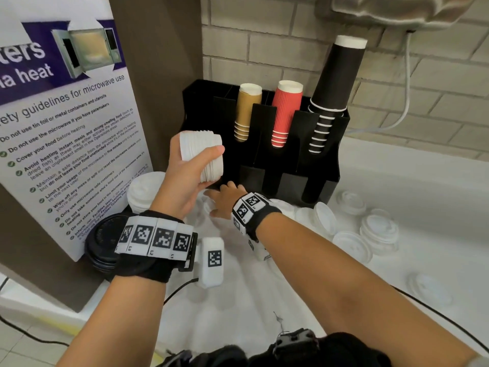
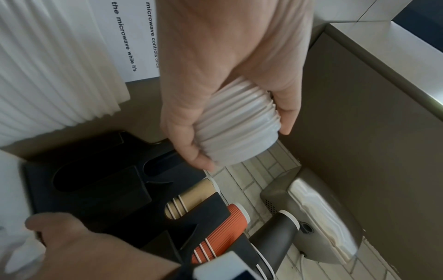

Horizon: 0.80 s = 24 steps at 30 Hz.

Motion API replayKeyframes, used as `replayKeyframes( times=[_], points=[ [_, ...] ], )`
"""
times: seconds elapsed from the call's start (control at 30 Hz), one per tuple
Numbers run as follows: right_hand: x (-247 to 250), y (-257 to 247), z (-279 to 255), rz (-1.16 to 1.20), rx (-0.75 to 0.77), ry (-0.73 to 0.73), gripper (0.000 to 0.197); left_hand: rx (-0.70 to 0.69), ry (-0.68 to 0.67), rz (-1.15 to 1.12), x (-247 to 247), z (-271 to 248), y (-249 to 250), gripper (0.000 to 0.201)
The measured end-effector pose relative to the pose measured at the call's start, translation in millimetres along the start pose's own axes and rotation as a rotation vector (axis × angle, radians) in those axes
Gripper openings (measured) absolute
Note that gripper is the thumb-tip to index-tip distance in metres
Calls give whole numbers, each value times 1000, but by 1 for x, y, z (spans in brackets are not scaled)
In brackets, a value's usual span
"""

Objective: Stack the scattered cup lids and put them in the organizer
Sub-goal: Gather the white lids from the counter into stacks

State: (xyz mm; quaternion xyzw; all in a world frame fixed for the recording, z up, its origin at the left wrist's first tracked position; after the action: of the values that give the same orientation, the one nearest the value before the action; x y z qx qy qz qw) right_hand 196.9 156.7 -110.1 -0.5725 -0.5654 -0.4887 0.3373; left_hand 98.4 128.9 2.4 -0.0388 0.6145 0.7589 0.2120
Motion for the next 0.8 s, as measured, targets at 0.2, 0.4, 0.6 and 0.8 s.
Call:
replayKeyframes(
  times=[0.2,0.4,0.6,0.8],
  points=[
    [33,17,-16,651,51,-6,58,-3,18,-15,0,0,-3,53],
    [50,80,-58,1393,-7,169,40,53,-99,-18,-17,-13,-15,59],
    [18,86,-75,1707,-5,45,35,173,-175,-47,-39,-27,-32,77],
    [-3,89,-79,1898,-74,-44,33,337,-260,-122,-51,-40,-52,71]
  ],
)
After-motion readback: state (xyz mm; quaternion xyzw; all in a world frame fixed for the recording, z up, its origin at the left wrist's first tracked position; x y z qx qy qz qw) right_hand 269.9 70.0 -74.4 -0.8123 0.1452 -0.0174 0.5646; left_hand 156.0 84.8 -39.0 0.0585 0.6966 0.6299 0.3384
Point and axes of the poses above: each hand's wrist, its own z-axis towards the middle knuckle, its own x-axis out of the back of the hand, y = z × x, the point moved 8 cm from there along z, towards the middle knuckle, and after that the axes turned 12 degrees about -x, right-handed, at the moved point
